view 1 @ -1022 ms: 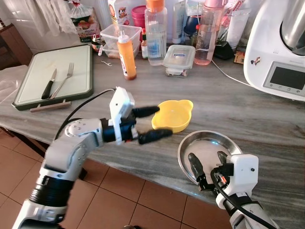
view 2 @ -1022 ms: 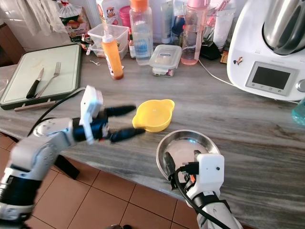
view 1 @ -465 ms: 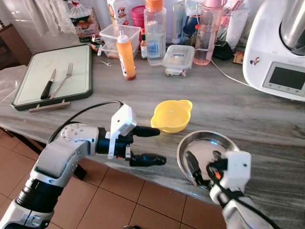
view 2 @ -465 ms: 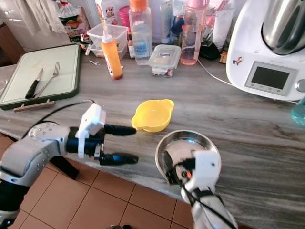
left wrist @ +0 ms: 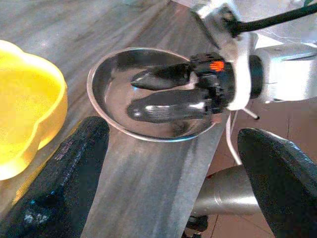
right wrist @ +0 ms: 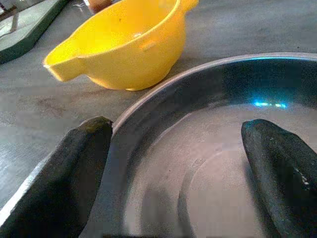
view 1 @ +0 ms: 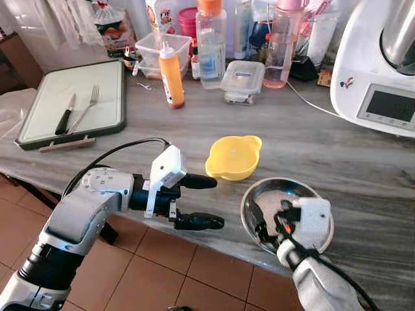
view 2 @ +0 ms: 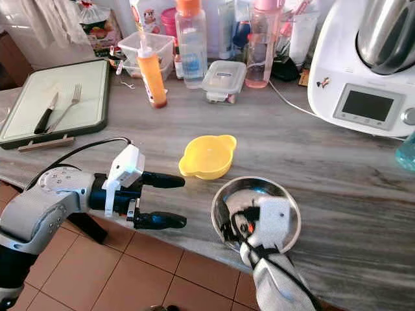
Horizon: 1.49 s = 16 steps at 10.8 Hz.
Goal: Setting the table
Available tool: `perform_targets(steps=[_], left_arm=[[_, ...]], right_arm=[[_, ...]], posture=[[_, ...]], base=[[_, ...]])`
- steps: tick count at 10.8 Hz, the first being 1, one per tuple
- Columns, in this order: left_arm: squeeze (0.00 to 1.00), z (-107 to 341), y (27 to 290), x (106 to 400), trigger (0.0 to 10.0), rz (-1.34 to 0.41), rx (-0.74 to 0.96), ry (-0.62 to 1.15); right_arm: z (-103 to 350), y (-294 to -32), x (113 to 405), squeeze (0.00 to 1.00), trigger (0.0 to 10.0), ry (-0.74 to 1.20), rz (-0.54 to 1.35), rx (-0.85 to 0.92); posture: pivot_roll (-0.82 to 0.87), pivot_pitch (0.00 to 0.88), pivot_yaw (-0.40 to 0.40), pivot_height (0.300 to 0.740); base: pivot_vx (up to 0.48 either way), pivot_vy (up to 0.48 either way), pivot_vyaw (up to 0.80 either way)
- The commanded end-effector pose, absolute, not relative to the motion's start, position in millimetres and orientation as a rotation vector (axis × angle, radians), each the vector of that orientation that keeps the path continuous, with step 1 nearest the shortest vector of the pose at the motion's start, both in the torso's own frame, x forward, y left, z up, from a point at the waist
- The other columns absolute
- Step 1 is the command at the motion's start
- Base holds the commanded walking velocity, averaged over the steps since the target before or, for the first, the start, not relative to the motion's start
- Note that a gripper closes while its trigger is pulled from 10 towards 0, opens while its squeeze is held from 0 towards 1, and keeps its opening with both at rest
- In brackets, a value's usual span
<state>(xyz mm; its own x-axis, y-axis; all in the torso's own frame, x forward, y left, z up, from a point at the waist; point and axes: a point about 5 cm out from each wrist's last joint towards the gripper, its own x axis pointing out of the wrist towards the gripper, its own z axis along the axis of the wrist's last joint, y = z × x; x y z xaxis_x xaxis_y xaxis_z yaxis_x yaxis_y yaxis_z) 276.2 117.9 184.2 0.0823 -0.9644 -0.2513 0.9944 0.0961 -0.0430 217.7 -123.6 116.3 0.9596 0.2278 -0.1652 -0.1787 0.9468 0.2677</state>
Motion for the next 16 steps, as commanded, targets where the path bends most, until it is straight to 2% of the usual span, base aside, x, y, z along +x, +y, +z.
perform_targets(steps=[1, 11, 16], left_arm=[[0.0, 187, 117, 275, 10.0, -1.479, 0.193, 0.237], [0.0, 190, 117, 273, 10.0, -1.47, 0.195, 0.23], [0.0, 190, 116, 273, 10.0, -1.468, 0.205, 0.23]], right_arm=[[114, -122, 219, 0.0, 10.0, 0.197, 0.213, 0.269], [101, -142, 252, 0.0, 10.0, 0.156, 0.169, 0.251], [101, -127, 270, 0.0, 10.0, 0.148, 0.239, 0.257]], posture=[[0.04, 0.13, 0.066, 0.74], [0.08, 0.148, 0.076, 0.74], [0.09, 0.15, 0.077, 0.74]], base=[[0.0, 0.0, 0.0], [0.0, 0.0, 0.0], [0.0, 0.0, 0.0]])
